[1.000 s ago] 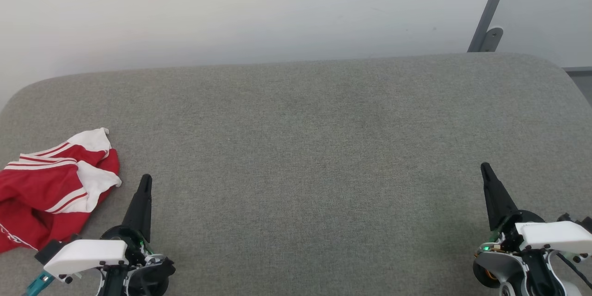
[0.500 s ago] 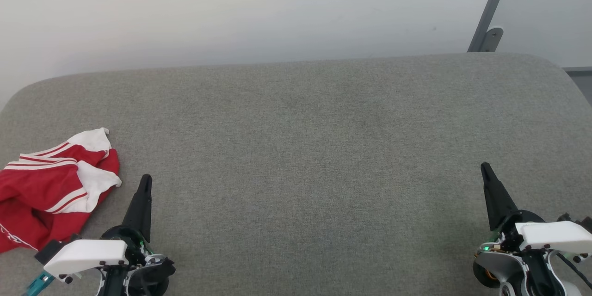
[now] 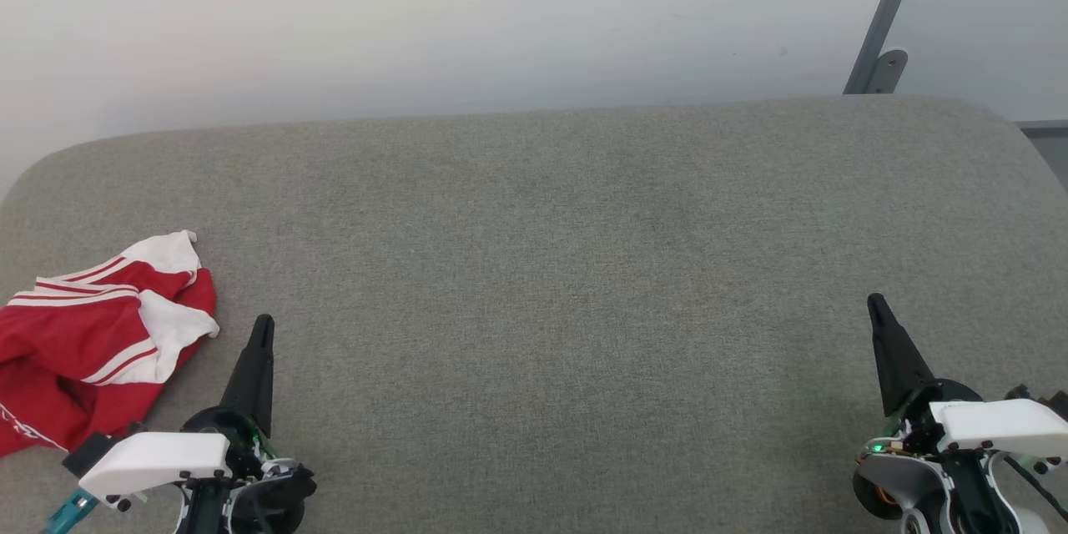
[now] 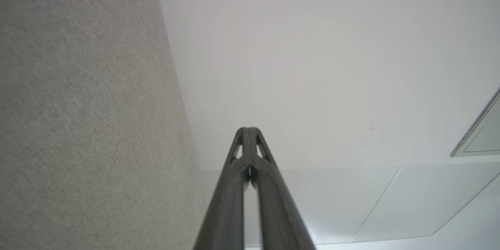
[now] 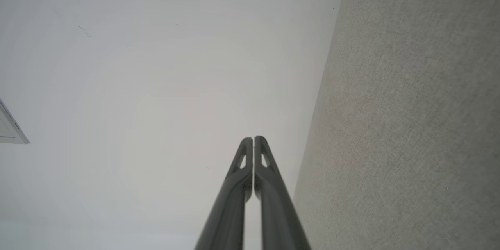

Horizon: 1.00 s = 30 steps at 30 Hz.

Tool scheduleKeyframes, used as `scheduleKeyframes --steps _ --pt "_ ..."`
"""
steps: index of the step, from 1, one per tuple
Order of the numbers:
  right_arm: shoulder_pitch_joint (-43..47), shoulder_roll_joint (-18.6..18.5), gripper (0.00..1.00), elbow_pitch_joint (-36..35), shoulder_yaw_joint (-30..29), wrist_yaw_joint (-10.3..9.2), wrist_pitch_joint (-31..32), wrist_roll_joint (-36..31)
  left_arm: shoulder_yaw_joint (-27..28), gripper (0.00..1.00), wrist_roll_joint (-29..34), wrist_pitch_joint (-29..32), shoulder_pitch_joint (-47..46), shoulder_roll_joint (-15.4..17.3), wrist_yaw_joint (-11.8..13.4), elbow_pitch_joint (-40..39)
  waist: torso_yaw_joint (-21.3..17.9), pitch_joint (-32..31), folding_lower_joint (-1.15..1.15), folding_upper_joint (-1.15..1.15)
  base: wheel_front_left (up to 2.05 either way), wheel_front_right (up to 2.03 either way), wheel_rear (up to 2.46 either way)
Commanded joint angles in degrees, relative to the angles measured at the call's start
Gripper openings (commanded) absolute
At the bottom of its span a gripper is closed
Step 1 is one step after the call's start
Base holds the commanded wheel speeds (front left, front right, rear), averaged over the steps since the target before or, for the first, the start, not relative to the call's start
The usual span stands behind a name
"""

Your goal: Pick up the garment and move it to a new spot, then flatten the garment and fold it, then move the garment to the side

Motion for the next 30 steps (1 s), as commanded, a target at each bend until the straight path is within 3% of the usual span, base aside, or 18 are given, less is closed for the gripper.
scheduleKeyframes --steps 1,30 --pt "-0.24 0.05 0.0 0.01 -0.01 -0.02 0.04 0.22 0.02 0.0 0.15 0.08 -0.78 0.1 0.14 -0.04 0.0 0.0 0.0 0.0 0.0 0.0 0.0" --pt "-0.24 0.05 0.0 0.02 -0.01 -0.02 0.04 0.22 0.02 0.0 0.15 0.08 -0.78 0.1 0.14 -0.04 0.0 0.0 0.0 0.0 0.0 0.0 0.0"
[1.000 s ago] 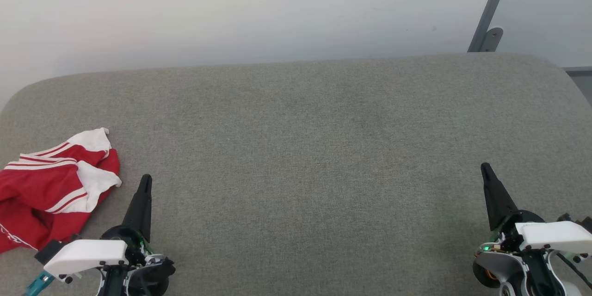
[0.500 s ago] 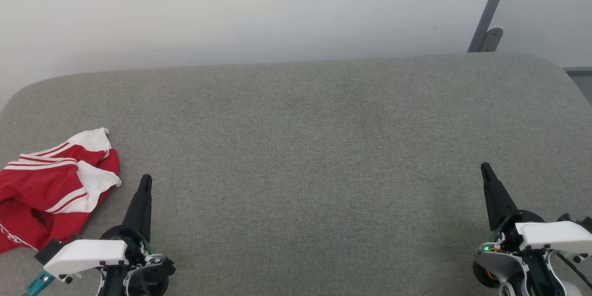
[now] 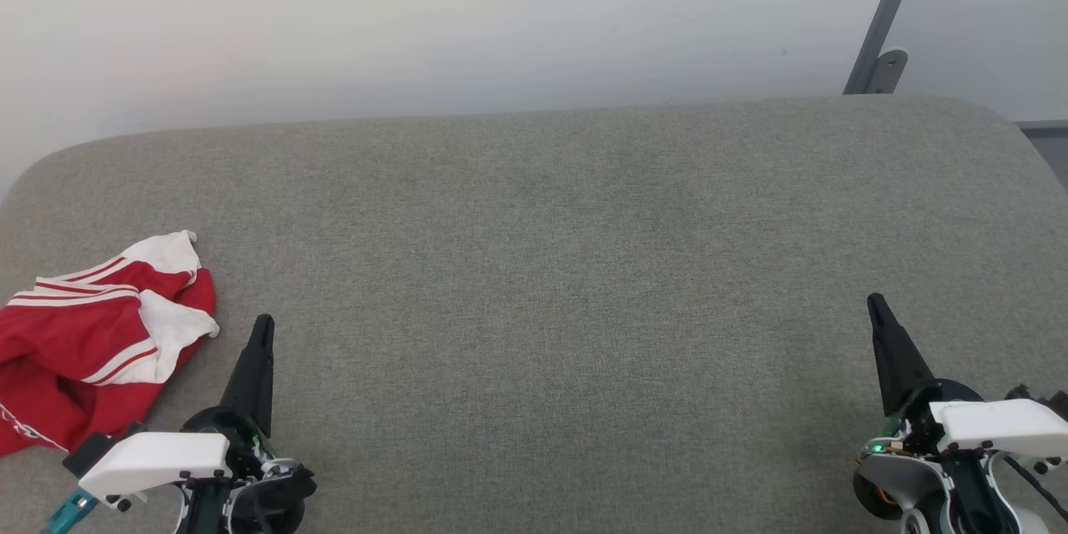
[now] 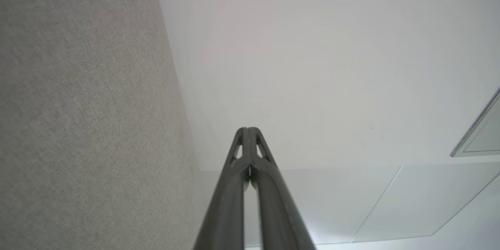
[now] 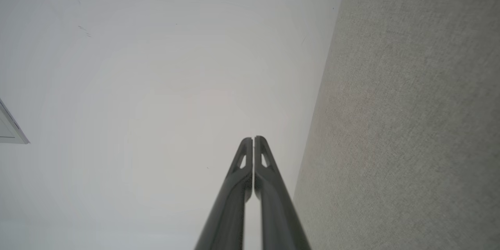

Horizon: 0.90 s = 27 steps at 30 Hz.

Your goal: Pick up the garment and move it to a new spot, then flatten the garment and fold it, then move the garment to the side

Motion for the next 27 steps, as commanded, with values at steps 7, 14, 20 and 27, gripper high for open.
scheduleKeyframes --steps 7,14,20,27 --pt "0.0 0.0 1.0 -0.01 -0.01 0.0 0.01 0.0 0.0 1.0 0.01 0.0 -0.01 0.0 -0.01 0.0 0.0 0.0 0.0 0.0 0.0 0.0 0.0" --pt "-0.35 0.1 1.0 1.38 0.38 -0.01 -0.75 -0.38 0.27 1.0 0.71 -0.92 0.3 0.47 -0.01 0.88 0.03 0.04 0.0 0.0 0.0 0.0 0.0" --pt "-1.99 -0.48 1.0 1.7 1.45 -0.01 -2.38 -2.32 -0.21 1.0 2.72 -2.79 -0.21 2.05 0.0 0.72 0.07 0.11 0.0 0.0 0.0 0.0 0.0" --pt "-3.86 -2.23 1.0 3.03 4.28 -0.01 -4.86 -8.82 -1.6 1.0 9.31 -5.0 -0.56 4.4 0.01 0.83 0.11 0.17 0.0 0.0 0.0 0.0 0.0"
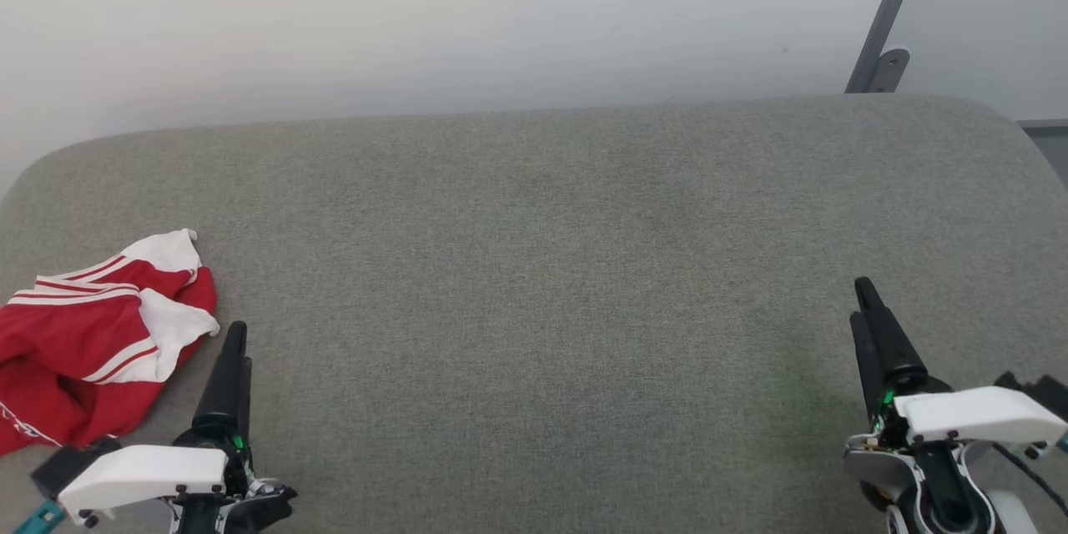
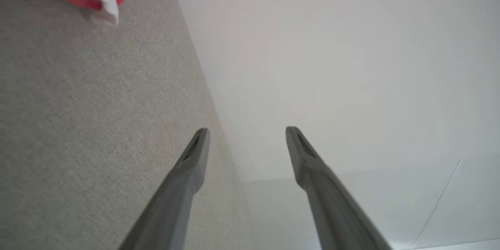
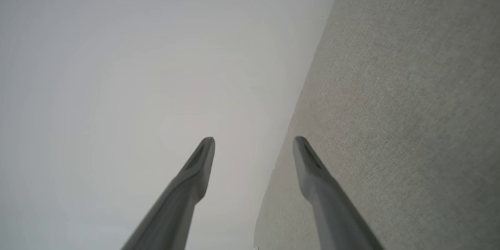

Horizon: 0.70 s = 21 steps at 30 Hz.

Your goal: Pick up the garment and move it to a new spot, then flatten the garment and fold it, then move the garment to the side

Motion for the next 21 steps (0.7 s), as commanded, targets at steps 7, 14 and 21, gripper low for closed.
scheduleKeyframes --steps 7,14,21 --pt "-3.65 -1.67 1.0 0.57 1.2 0.0 -2.18 -10.0 0.89 1.0 9.77 -1.88 -1.78 1.04 0.02 -1.62 0.06 0.06 0.0 0.0 0.0 0.0 0.0" --pt "-4.08 -1.66 1.0 0.35 0.64 0.0 -3.78 -21.78 0.99 1.0 19.14 -3.49 -1.37 1.39 0.03 -1.77 0.09 0.11 0.0 0.0 0.0 0.0 0.0" --pt "-4.54 -1.26 1.0 0.2 0.23 0.0 -5.28 -33.01 1.33 1.0 28.63 -4.98 -0.98 1.97 0.04 -2.51 0.08 0.25 0.0 0.0 0.0 0.0 0.0"
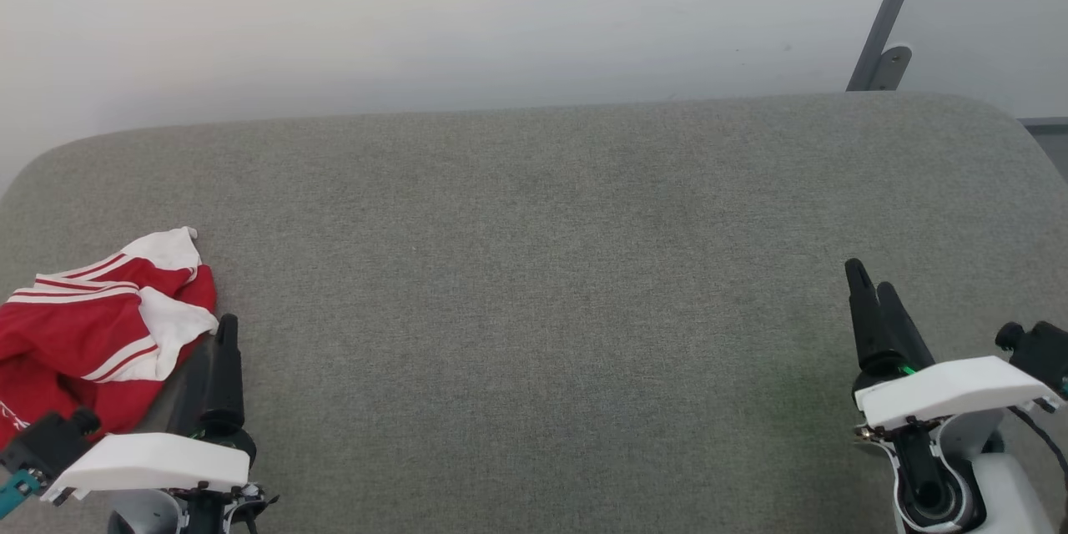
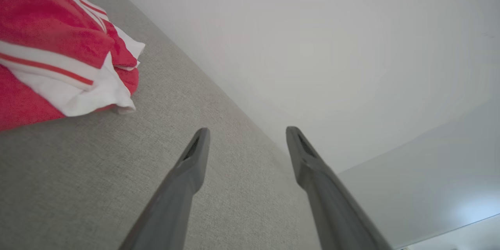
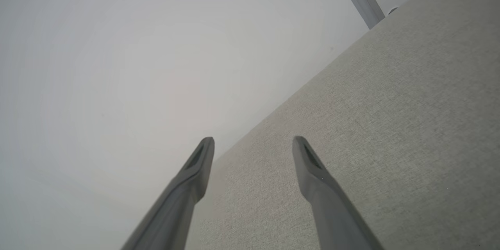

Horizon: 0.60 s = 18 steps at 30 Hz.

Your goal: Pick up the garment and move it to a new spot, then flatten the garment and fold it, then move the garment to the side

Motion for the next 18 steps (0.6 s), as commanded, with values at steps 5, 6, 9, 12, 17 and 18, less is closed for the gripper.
scheduleKeyframes --steps 5,6,9,12,17,18 --pt "-2.38 0.38 1.0 -1.18 -0.6 0.0 -1.68 -9.49 0.82 1.0 7.37 -1.43 -0.53 0.33 0.04 -1.99 -0.03 0.18 0.0 0.0 0.0 0.0 0.0" --pt "-2.48 0.51 1.0 -1.3 -0.63 0.0 -1.87 -10.61 0.82 1.0 8.4 -1.64 -0.37 0.4 0.04 -2.18 -0.05 0.22 0.0 0.0 0.0 0.0 0.0" --pt "-2.62 0.67 1.0 -1.59 -0.85 0.0 -2.43 -13.98 0.46 1.0 11.58 -2.23 0.07 0.74 0.04 -2.36 -0.08 0.34 0.0 0.0 0.0 0.0 0.0" --pt "-2.72 0.76 1.0 -1.7 -0.98 0.0 -3.0 -17.38 0.25 1.0 14.42 -2.74 0.2 1.01 0.05 -2.44 -0.12 0.49 0.0 0.0 0.0 0.0 0.0" --pt "-2.97 0.87 1.0 -1.44 -1.32 0.0 -3.89 -22.11 0.07 1.0 18.22 -3.68 0.25 1.34 0.05 -2.26 -0.15 0.68 0.0 0.0 0.0 0.0 0.0" --pt "-2.96 0.86 1.0 -1.27 -1.34 0.0 -4.07 -23.17 0.08 1.0 19.01 -3.83 0.27 1.36 0.05 -2.27 -0.17 0.73 0.0 0.0 0.0 0.0 0.0"
